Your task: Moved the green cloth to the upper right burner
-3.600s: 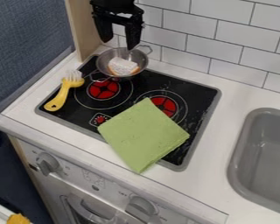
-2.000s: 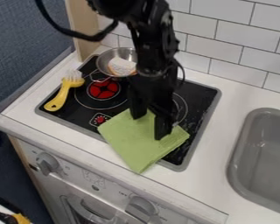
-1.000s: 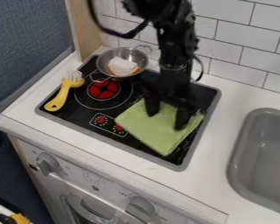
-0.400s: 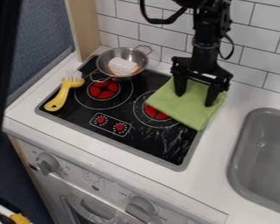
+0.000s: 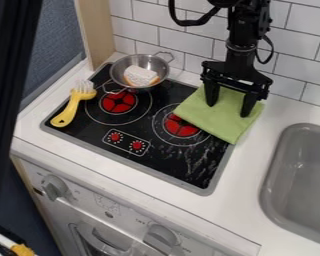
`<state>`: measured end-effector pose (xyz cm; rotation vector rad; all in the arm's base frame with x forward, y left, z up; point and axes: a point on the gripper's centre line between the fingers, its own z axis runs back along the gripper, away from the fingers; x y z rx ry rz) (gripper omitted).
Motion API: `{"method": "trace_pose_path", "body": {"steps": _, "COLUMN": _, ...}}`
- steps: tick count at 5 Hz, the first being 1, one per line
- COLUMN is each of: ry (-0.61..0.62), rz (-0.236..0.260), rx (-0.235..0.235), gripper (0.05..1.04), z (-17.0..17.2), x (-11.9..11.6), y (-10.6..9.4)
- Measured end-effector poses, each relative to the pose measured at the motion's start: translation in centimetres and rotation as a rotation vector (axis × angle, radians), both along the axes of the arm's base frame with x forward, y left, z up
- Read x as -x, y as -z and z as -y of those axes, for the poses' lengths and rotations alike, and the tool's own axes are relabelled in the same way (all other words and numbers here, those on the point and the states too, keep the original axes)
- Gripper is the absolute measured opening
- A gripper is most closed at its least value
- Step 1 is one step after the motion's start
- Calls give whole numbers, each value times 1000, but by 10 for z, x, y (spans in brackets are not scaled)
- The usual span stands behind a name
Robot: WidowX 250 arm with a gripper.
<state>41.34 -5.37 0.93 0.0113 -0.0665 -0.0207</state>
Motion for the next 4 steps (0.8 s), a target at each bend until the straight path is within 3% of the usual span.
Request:
{"method": "trace_pose_path", "body": {"steps": 1, "ry": -6, "rz": 13, "rx": 19, "gripper": 1000, "z": 1, "x": 6, "y": -3}}
{"method": "trace_pose_path", "body": {"steps": 2, "ry": -2, "rz": 45, "rx": 57, "gripper": 999, "z": 2, "x": 6, "y": -25}}
{"method": "trace_pose_path", "body": {"steps": 3, "ry": 9, "rz": 98, "rx": 60, "gripper": 999, "z": -1, "x": 3, "y": -51}}
{"method": "trace_pose_path", "body": {"steps": 4, "ry": 34, "rz": 82, "rx": 30, "gripper": 999, "z": -7, "x": 6, "y": -51}}
